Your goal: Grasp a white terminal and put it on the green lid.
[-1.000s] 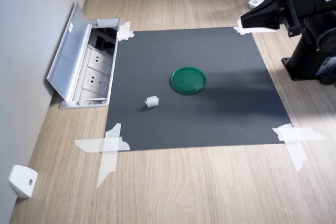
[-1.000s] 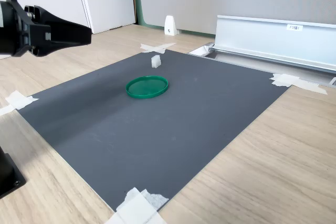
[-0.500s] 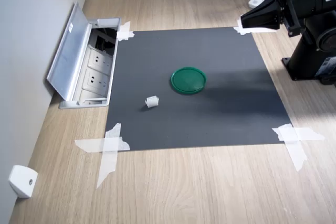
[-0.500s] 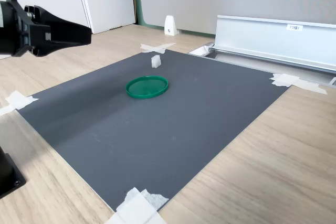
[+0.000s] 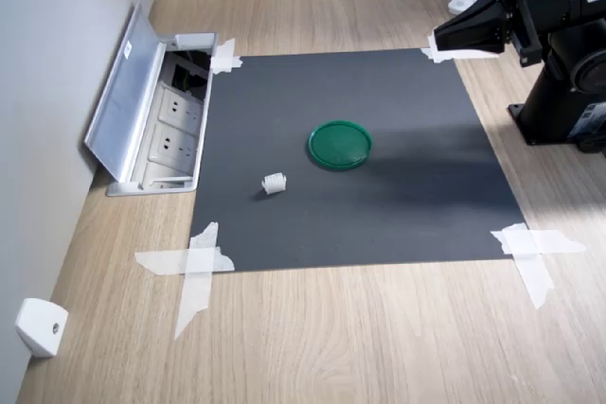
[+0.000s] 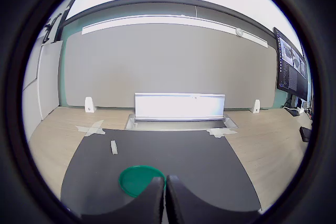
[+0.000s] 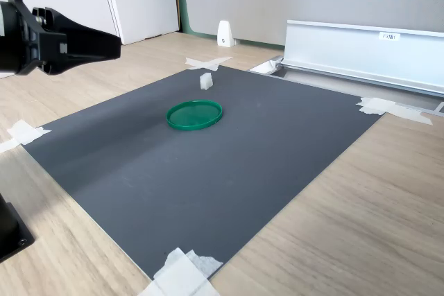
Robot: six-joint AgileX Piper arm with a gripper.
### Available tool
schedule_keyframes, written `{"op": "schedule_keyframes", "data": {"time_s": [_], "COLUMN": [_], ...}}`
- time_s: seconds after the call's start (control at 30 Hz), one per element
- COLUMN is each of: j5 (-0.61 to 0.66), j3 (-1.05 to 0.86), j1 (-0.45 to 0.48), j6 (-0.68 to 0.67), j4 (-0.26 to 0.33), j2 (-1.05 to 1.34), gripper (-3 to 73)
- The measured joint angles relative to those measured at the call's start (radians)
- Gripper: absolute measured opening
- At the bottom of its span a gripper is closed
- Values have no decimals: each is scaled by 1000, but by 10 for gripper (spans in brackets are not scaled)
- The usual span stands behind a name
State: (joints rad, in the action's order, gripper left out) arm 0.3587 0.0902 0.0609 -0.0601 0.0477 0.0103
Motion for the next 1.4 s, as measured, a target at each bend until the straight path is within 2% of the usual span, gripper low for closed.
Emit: {"op": "schedule_keyframes", "data": {"time_s": [0.37, 0.77, 1.2, 1.4], "j5": [-1, 12, 272, 366], "j3": [6, 244, 629, 812], "j1": [0, 0, 0, 0], "j6": [0, 0, -4, -128], "j4": [0, -4, -48, -38], "j2": [-5, -321, -806, -1104], "gripper": [-9, -9, -9, -9]}}
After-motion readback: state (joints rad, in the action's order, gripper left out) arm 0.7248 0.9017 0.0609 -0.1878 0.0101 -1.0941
